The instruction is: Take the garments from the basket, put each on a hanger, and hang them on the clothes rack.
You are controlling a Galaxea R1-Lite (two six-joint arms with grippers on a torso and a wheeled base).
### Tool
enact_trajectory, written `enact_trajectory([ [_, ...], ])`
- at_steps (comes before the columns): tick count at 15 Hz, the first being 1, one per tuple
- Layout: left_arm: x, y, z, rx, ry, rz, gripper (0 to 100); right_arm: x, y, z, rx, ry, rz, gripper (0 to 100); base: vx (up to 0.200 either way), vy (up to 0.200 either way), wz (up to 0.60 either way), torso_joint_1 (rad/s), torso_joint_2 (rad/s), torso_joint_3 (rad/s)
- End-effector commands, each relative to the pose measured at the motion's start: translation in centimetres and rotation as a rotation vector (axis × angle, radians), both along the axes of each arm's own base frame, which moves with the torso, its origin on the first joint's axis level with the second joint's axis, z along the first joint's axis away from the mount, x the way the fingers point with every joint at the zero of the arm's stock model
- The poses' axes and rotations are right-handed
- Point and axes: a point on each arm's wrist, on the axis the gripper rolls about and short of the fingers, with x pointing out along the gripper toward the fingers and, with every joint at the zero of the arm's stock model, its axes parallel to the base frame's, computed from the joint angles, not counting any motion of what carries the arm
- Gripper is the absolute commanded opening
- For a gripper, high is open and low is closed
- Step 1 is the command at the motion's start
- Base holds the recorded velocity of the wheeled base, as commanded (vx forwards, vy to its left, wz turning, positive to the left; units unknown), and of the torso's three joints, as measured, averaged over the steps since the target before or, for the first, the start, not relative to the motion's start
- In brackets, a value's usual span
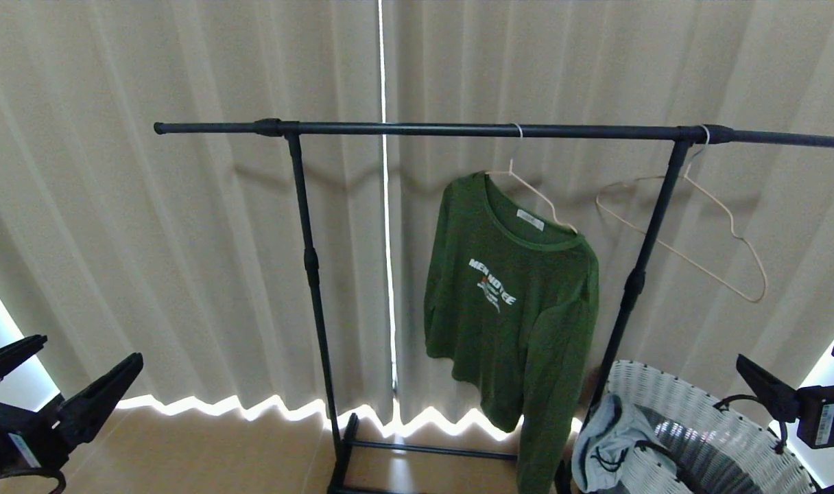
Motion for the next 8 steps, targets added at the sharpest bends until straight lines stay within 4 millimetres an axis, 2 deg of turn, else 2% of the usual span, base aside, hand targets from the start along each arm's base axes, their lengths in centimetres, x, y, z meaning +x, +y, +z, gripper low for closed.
enact_trajectory([
  [1,-0.01,0.01,-0.01,0.0,0.0,0.001,100,-0.01,0.01,-0.05,-0.001,0.002,0.001,100,0.0,0.0,0.0,-0.203,0.5,0.281],
  [8,-0.03,0.0,0.01,0.0,-0.002,0.001,100,-0.04,-0.01,-0.11,-0.001,0.005,0.0,100,0.0,0.0,0.0,-0.194,0.49,0.289],
])
